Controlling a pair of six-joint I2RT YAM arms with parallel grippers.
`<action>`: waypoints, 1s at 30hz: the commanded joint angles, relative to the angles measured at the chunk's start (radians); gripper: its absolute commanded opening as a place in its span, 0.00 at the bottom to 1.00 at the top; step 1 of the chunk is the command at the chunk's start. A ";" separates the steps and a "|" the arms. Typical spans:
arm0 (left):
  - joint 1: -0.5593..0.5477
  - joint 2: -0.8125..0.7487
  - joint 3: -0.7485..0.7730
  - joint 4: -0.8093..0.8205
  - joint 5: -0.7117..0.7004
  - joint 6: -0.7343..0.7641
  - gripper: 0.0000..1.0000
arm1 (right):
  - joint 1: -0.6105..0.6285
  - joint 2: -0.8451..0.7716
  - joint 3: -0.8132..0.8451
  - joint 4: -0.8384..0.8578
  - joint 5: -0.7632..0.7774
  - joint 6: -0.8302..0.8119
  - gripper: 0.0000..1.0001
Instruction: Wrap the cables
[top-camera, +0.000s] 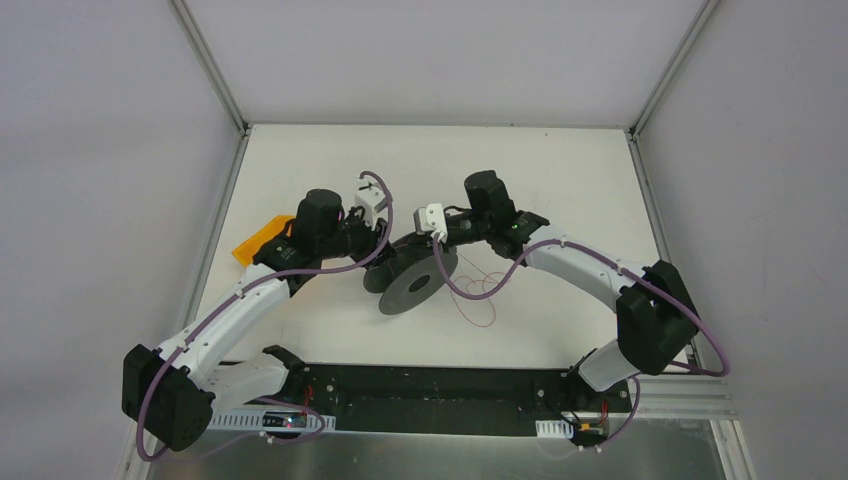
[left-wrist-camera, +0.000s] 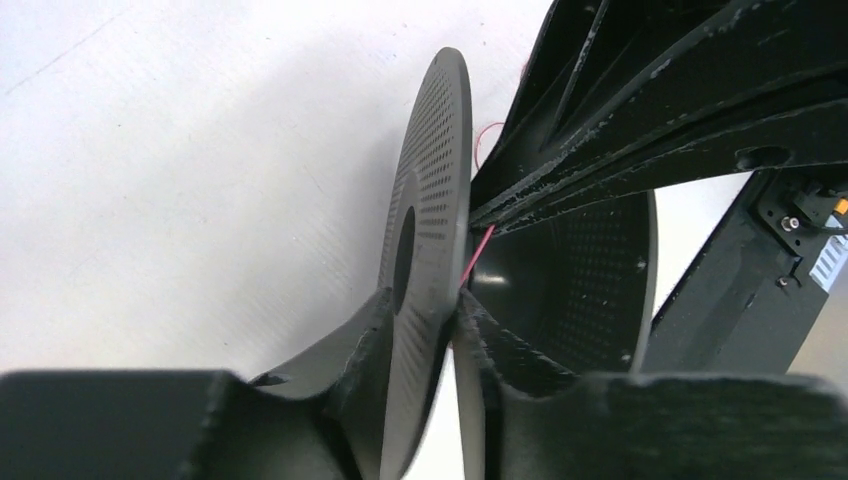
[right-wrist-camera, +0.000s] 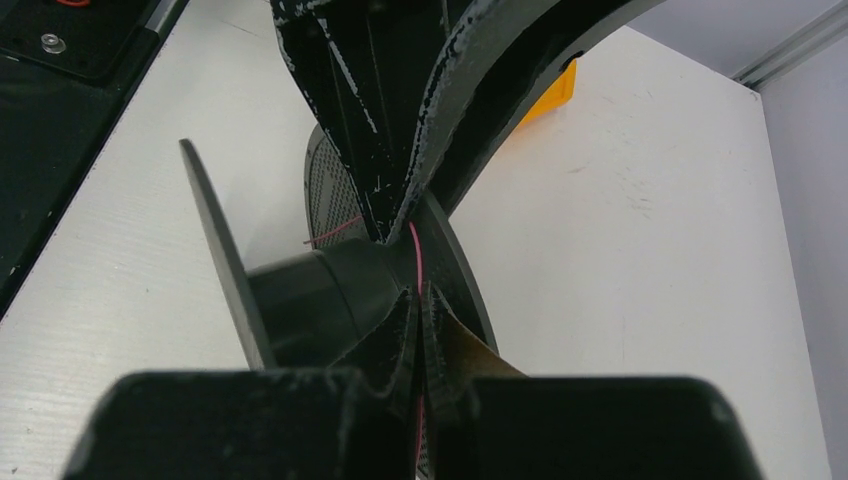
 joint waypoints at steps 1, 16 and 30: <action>-0.010 0.000 0.001 0.014 0.037 0.046 0.18 | 0.006 -0.032 -0.009 0.046 -0.008 0.019 0.00; 0.082 -0.070 0.051 -0.135 -0.056 0.162 0.00 | 0.002 -0.222 -0.051 0.047 0.069 0.284 0.26; 0.178 -0.300 -0.032 -0.077 -0.241 0.034 0.00 | 0.005 -0.377 -0.332 0.401 0.496 0.899 0.38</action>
